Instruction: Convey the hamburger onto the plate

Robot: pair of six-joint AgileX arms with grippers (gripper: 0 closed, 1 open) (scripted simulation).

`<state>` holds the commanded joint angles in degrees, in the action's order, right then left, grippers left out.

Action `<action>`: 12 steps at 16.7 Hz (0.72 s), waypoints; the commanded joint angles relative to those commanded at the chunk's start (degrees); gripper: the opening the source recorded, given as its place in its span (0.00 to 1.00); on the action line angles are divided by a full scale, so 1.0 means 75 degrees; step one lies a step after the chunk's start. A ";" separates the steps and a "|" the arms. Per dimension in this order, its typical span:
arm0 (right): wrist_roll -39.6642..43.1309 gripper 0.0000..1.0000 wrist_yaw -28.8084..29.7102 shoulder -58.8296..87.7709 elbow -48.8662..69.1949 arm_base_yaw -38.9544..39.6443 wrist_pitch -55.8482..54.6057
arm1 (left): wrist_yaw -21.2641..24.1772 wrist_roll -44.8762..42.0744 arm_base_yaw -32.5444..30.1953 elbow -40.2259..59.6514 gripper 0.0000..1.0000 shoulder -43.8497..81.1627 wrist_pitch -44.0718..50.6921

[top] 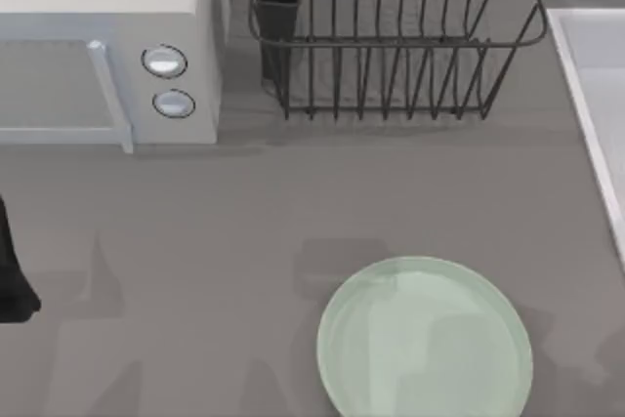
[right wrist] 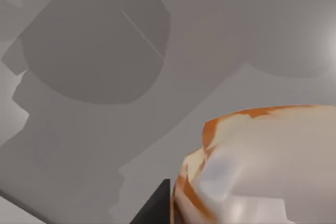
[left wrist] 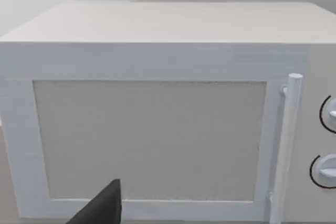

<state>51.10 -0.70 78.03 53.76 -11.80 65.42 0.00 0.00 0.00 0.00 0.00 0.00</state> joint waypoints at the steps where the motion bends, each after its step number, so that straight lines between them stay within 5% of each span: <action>1: 0.0071 0.00 0.0009 0.0011 0.0011 0.0031 -0.0012 | 0.0000 0.0000 0.0000 0.0000 1.00 0.0000 0.0000; 6: 0.1618 0.00 0.0149 0.0272 0.0227 0.0715 -0.0172 | 0.0000 0.0000 0.0000 0.0000 1.00 0.0000 0.0000; 12: 0.6098 0.00 0.0304 0.1187 0.0505 0.2363 -0.0167 | 0.0000 0.0000 0.0000 0.0000 1.00 0.0000 0.0000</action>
<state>96.83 1.58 86.93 57.55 5.92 64.17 0.00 0.00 0.00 0.00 0.00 0.00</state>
